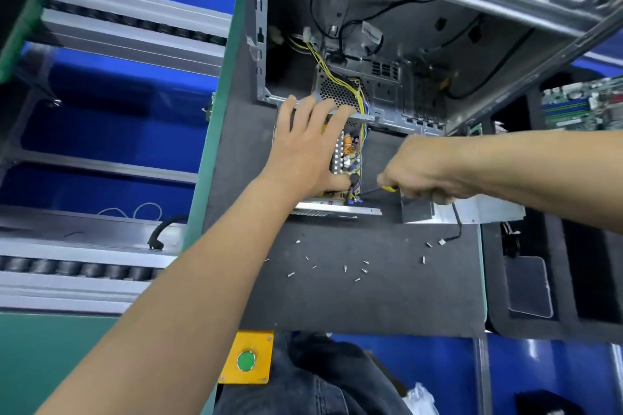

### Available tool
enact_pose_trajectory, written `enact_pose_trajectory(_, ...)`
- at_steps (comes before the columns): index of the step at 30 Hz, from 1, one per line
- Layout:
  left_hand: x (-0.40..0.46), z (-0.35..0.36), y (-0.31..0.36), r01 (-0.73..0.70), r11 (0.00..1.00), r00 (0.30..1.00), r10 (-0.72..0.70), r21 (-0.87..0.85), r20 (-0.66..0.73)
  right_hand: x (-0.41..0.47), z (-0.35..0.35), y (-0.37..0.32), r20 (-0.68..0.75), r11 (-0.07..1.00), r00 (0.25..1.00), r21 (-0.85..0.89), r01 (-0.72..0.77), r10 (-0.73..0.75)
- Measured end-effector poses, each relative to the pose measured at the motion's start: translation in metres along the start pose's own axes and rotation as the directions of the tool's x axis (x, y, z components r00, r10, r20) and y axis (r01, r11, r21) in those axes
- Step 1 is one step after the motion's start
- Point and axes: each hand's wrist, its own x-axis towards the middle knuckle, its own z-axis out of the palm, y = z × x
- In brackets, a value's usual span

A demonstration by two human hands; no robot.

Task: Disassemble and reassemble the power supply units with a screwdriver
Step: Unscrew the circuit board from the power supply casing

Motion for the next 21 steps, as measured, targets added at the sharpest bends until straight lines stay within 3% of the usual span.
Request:
enact_pose_trajectory(2, 0.000, -0.001, 0.000, 0.002, 1.000, 1.000, -0.002, -0.002, 0.020, 0.001, -0.006, 0.010, 0.155, 0.944, 0.981, 0.291, -0.155, 0.113)
enact_pose_trajectory(5, 0.000, -0.004, -0.001, -0.005, 1.000, 0.999, 0.005, -0.011, 0.037, 0.000, -0.005, 0.017, 0.129, 0.943, 0.986, 0.304, -0.137, 0.102)
enact_pose_trajectory(7, 0.000, -0.006, -0.002, -0.002, 0.999, 0.998, 0.004, -0.035, 0.057, -0.006, -0.004, 0.017, 0.007, 0.987, 0.999, 0.155, -0.043, 0.043)
enact_pose_trajectory(9, 0.002, -0.010, -0.004, 0.000, 0.998, 0.994, 0.008, -0.070, 0.111, -0.011, -0.003, 0.022, -0.073, 0.989, 0.993, -0.118, 0.088, -0.097)
enact_pose_trajectory(11, 0.004, -0.018, -0.005, -0.009, 0.996, 0.982, 0.026, -0.093, 0.186, -0.016, 0.001, 0.023, -0.120, 0.916, 0.962, -0.354, 0.188, -0.244)
enact_pose_trajectory(13, 0.005, -0.027, -0.004, 0.014, 0.990, 0.971, 0.020, -0.140, 0.236, -0.020, 0.007, 0.021, -0.192, 0.848, 0.911, -0.473, 0.240, -0.365)
enact_pose_trajectory(15, -0.001, -0.036, -0.002, 0.037, 0.970, 0.991, -0.005, -0.240, 0.132, -0.022, 0.007, 0.024, -0.272, 0.834, 0.871, -0.499, 0.235, -0.408)
enact_pose_trajectory(16, -0.010, -0.041, 0.001, 0.023, 0.957, 1.000, -0.026, -0.290, -0.008, -0.023, 0.004, 0.029, -0.307, 0.840, 0.858, -0.493, 0.228, -0.412)
enact_pose_trajectory(18, -0.037, -0.045, 0.012, -0.039, 0.925, 0.947, -0.086, -0.378, -0.309, -0.025, -0.003, 0.043, -0.394, 0.894, 0.834, -0.381, 0.235, -0.387)
enact_pose_trajectory(19, -0.053, -0.043, 0.021, -0.063, 0.906, 0.922, -0.107, -0.419, -0.371, -0.026, -0.005, 0.051, -0.451, 0.924, 0.814, -0.281, 0.259, -0.365)
enact_pose_trajectory(21, -0.086, -0.031, 0.042, -0.121, 0.900, 0.941, -0.030, -0.419, -0.336, -0.025, -0.002, 0.065, -0.542, 0.943, 0.777, -0.104, 0.317, -0.321)
